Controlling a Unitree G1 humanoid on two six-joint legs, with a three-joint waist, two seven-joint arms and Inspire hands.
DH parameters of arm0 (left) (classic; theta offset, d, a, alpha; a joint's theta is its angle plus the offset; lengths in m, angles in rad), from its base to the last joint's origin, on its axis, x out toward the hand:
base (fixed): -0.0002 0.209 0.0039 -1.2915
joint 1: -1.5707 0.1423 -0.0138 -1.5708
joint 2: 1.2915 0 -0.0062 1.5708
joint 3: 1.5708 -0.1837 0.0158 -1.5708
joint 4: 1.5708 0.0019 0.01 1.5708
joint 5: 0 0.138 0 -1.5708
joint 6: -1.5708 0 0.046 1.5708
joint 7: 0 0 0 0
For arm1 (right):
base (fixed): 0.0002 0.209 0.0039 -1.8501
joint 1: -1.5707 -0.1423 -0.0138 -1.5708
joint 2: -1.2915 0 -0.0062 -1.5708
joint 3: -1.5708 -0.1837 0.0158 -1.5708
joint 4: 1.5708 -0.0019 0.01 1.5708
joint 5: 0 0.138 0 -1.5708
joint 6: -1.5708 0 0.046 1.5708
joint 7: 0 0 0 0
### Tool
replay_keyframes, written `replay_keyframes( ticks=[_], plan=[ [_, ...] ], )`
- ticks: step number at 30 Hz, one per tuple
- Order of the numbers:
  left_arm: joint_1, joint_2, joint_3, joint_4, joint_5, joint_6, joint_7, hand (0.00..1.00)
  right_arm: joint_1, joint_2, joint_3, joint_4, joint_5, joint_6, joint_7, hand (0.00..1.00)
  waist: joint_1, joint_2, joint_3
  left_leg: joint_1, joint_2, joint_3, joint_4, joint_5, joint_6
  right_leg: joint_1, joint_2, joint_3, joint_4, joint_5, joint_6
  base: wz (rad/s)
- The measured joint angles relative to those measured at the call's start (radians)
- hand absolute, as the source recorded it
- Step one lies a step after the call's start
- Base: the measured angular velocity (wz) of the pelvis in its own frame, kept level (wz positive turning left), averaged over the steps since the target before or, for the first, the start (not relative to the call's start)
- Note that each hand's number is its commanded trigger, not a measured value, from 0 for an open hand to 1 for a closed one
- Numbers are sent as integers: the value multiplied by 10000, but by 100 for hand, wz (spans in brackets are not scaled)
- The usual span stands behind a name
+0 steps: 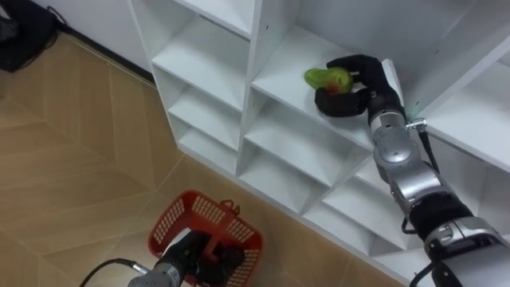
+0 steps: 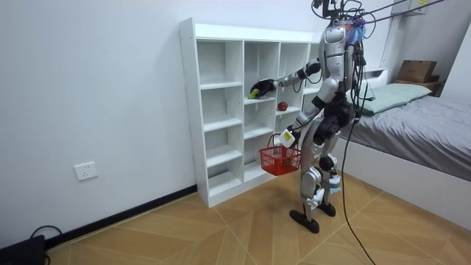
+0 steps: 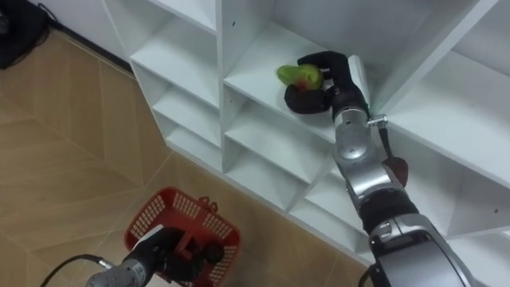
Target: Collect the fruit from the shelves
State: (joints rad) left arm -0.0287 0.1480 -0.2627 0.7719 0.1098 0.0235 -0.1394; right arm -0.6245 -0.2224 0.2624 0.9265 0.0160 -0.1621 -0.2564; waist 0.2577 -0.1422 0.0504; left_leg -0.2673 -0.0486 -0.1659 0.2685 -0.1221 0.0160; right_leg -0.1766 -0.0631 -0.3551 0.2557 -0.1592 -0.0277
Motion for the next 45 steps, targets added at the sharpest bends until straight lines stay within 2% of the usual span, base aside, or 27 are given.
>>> replay_keyframes(
  ticks=[10, 16, 19, 22, 23, 24, 28, 31, 34, 38, 39, 43, 45],
  plan=[
    [-2, -6, -9, 37, 10, -2, -29, 100, 0, 2, 1, -5, -32, 15, 103, 100, -47, -39, -26, 77, -3, 26, -15, 4, 6, 70, -21, -3, -5, 0, 0, 0],
    [6, -58, -120, 163, 2, -26, -9, 100, 216, 3, 74, -95, 88, 202, 578, 100, -74, -53, -39, 572, -14, 31, -161, 2, 16, 608, -17, 1, -190, -18, 31, 1],
    [-10, -80, -111, 244, 1, -81, 46, 100, 626, 6, 111, -814, 70, 242, 851, 100, -125, -86, -62, 577, 4, 102, -153, 2, 16, 588, -15, 38, -187, -20, 33, -5],
    [4, -123, -40, 244, 15, -80, 104, 100, 1079, 5, 110, -1958, -490, 524, 1089, 100, -194, -89, -67, 625, 33, 309, -138, -6, 28, 556, 4, 263, -168, -20, 32, -18],
    [7, -132, 31, 244, 15, -79, 102, 100, 1258, 7, 111, -2399, -760, 527, 1247, 100, -275, -86, -103, 679, 47, 403, -138, -15, 43, 581, 5, 328, -153, -20, 32, -17],
    [-1, -137, 71, 244, 15, -80, 108, 100, 1398, 17, 115, -2752, -931, 531, 1424, 100, -379, -82, -186, 716, 46, 430, -138, -21, 52, 599, 3, 370, -153, -19, 32, -13],
    [2, -157, 219, 245, 14, -88, 115, 100, 1617, 42, 235, -3279, -1019, 538, 1735, 100, -616, -88, -245, 1081, 56, 531, -181, -54, 91, 921, 24, 509, -184, -22, 46, -7],
    [40, -187, 260, 243, 16, -88, 179, 100, 2513, 10, 232, -4327, -1106, 554, 1836, 100, -757, -68, -277, 1388, 36, 528, -155, -131, 118, 1273, 36, 533, -233, -48, 88, 0],
    [70, -272, 392, 239, 14, -89, 220, 100, 3370, -7, 192, -5207, -1132, 566, 2117, 100, -929, 5, -345, 1604, 51, 620, -141, -169, 140, 1491, 76, 672, -334, -30, 123, -9],
    [440, -336, 412, -25, 4, -99, 288, 100, 4683, 4, 239, -6700, -1412, 538, 2289, 100, -1104, 303, -460, 2010, 68, 1008, -307, -250, 173, 1698, 117, 1062, -369, -8, 158, -27],
    [518, -338, 392, -39, -9, -99, 292, 100, 4874, 4, 262, -6796, -1382, 539, 2352, 100, -1180, 384, -458, 2184, 79, 1100, -377, -248, 176, 1799, 121, 1119, -377, -4, 164, -25],
    [598, -341, 365, -42, -305, -137, 290, 100, 5282, -32, 255, -7102, -1377, 541, 2381, 100, -1365, 469, -470, 2635, 158, 1389, -687, -244, 173, 1998, 166, 1356, -454, -8, 166, -26],
    [645, -363, 361, -43, -411, -332, 299, 100, 5619, -85, 243, -7556, -1399, 532, 2383, 100, -1525, 517, -450, 2872, 186, 1505, -835, -249, 164, 2177, 236, 1578, -549, -7, 164, -13]
  ],
)
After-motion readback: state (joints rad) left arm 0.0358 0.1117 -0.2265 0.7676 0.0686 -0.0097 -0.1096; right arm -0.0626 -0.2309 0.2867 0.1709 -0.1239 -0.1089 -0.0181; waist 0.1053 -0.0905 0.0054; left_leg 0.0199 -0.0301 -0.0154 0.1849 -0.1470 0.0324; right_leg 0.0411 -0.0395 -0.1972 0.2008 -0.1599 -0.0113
